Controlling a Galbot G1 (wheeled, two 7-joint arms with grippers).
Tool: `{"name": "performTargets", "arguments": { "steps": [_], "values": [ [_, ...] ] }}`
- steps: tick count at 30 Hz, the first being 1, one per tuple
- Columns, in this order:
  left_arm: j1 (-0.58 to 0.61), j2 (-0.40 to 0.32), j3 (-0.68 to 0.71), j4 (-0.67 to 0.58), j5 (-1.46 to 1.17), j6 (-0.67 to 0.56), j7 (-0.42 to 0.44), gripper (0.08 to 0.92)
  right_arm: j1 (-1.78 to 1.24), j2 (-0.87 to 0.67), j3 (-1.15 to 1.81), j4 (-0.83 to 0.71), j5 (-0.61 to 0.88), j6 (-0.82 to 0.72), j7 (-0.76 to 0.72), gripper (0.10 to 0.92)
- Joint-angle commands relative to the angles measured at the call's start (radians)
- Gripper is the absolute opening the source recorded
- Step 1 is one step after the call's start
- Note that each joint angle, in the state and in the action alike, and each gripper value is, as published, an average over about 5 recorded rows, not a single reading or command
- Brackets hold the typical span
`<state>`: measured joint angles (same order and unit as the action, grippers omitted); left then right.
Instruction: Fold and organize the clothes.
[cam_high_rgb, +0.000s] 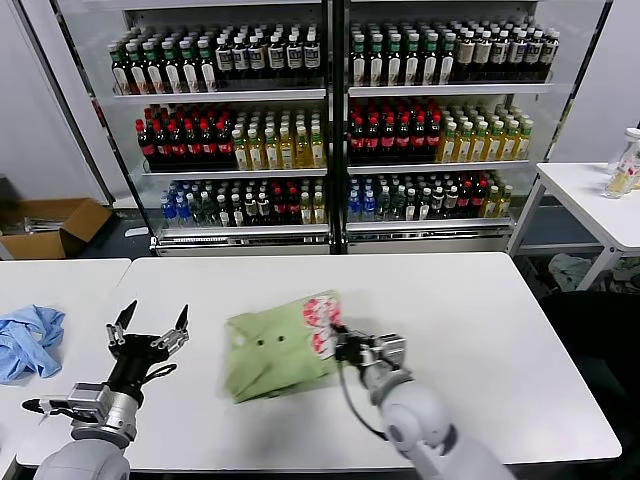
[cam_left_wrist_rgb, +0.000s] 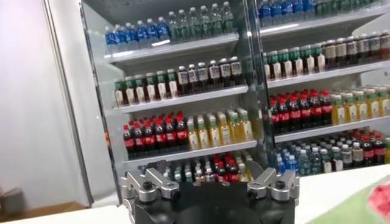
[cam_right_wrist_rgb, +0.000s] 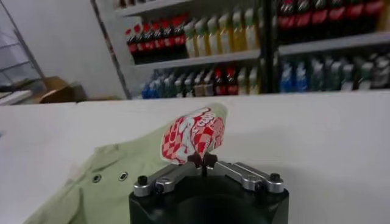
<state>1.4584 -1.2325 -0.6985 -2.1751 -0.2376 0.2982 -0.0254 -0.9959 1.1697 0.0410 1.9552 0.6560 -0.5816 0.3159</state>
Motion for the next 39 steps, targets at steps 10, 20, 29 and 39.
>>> {"name": "performTargets", "arguments": {
  "steps": [10, 20, 29, 39],
  "values": [
    [0.01, -0.043, 0.075, 0.034, 0.042, -0.067, 0.044, 0.823, -0.197, -0.11, 0.261, -0.062, -0.163, 0.068, -0.131, 0.155],
    [-0.014, -0.048, 0.101, 0.046, 0.132, -0.141, 0.04, 0.823, -0.283, -0.177, 0.452, 0.181, -0.229, 0.136, -0.146, 0.441],
    [-0.129, -0.02, 0.161, 0.141, 0.142, -0.135, 0.044, 0.823, -0.155, -0.21, 0.505, -0.023, -0.383, 0.284, -0.231, 0.701],
    [-0.191, -0.009, 0.143, 0.235, 0.101, -0.146, 0.061, 0.823, -0.156, -0.189, 0.51, -0.086, -0.396, 0.344, -0.253, 0.822]
  ]
}}
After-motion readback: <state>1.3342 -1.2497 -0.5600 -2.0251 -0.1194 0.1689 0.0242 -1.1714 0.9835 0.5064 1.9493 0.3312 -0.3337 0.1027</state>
